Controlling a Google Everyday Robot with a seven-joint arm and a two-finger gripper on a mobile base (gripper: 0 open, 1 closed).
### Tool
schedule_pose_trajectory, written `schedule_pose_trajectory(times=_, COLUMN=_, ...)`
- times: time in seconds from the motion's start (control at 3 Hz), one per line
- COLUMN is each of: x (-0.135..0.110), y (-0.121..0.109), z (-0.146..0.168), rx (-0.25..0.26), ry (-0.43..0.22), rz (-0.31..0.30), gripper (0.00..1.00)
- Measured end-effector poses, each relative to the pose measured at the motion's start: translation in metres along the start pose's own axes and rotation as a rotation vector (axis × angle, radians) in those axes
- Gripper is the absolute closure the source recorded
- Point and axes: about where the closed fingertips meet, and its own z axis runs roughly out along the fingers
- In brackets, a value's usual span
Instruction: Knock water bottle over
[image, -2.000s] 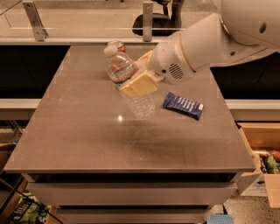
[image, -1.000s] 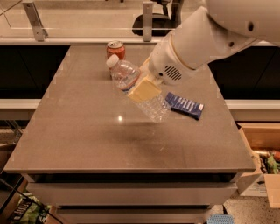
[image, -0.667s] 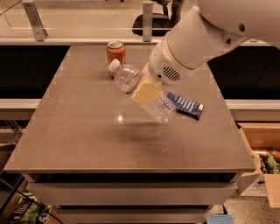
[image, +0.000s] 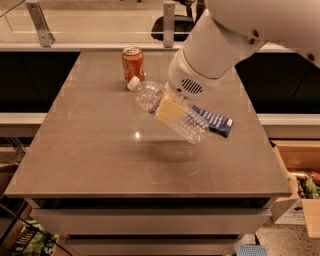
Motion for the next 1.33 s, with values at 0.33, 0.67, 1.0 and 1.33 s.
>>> schedule_pose_trajectory(times=0.33, x=0.002, y=0.001, z=0.011, rx=-0.023, ry=0.039, rz=-0.007, gripper=1.0)
schedule_pose_trajectory(times=0.67, x=-0.003, y=0.007, z=0.026, rx=-0.056, ry=0.057, rz=-0.03, gripper=1.0)
schedule_pose_trajectory(times=1.0, x=-0.007, y=0.016, z=0.043, rx=-0.1, ry=0.085, rz=-0.052, gripper=1.0)
schedule_pose_trajectory(times=1.33, x=-0.01, y=0.027, z=0.064, rx=-0.157, ry=0.102, rz=-0.069, gripper=1.0)
